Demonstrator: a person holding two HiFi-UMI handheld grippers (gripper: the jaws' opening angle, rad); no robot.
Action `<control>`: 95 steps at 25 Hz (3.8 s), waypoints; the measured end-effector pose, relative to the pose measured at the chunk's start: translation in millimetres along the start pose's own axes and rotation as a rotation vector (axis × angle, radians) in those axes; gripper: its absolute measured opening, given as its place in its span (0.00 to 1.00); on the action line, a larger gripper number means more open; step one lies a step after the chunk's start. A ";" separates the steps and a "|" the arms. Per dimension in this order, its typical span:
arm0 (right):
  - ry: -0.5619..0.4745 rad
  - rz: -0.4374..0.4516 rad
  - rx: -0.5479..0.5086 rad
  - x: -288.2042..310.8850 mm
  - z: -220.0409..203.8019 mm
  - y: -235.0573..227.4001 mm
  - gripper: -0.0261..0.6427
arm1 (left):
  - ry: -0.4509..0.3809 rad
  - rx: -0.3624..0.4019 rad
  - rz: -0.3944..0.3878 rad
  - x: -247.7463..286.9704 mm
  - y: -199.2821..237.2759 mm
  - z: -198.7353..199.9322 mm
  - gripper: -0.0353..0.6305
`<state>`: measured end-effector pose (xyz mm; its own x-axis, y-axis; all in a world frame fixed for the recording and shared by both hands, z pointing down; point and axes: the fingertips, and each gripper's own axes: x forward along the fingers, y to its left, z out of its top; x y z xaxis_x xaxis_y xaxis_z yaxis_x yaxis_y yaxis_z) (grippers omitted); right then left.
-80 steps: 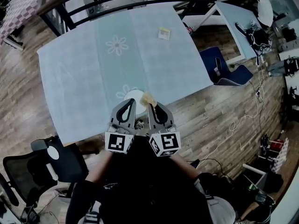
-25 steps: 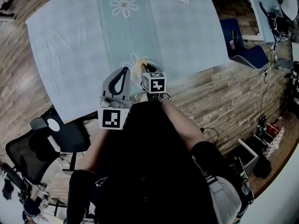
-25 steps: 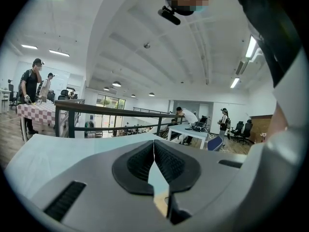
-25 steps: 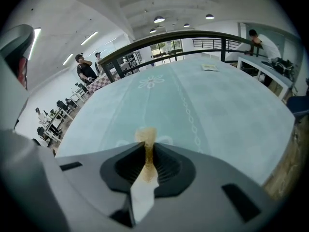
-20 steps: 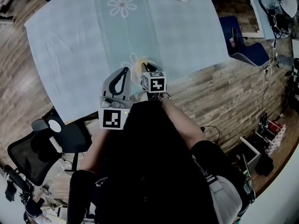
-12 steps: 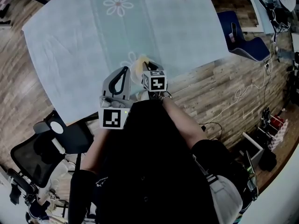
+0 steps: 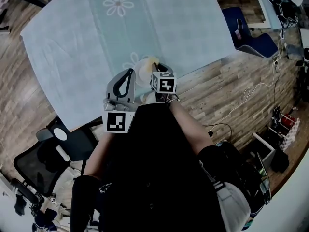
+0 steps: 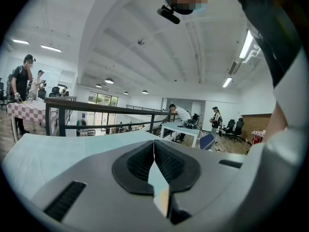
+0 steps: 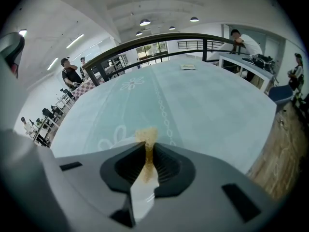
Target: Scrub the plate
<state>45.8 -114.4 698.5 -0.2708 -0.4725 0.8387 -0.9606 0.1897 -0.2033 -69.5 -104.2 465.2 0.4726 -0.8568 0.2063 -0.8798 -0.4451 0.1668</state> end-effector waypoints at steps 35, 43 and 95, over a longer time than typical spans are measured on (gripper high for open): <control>-0.171 -0.152 0.078 -62.7 4.2 -37.8 0.12 | -0.044 0.049 -0.114 -6.7 -42.7 2.8 0.07; -0.157 0.071 0.020 -49.2 11.6 23.3 0.12 | -0.052 0.038 -0.015 -27.7 -23.3 4.1 0.07; 0.065 0.058 -0.030 -3.8 -33.0 16.8 0.12 | -0.005 0.056 -0.007 -18.1 -18.4 -10.1 0.07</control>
<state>32.8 -81.0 708.6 -0.3207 -0.4029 0.8573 -0.9407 0.2413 -0.2385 -61.4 -77.9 468.1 0.4785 -0.8548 0.2009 -0.8781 -0.4647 0.1144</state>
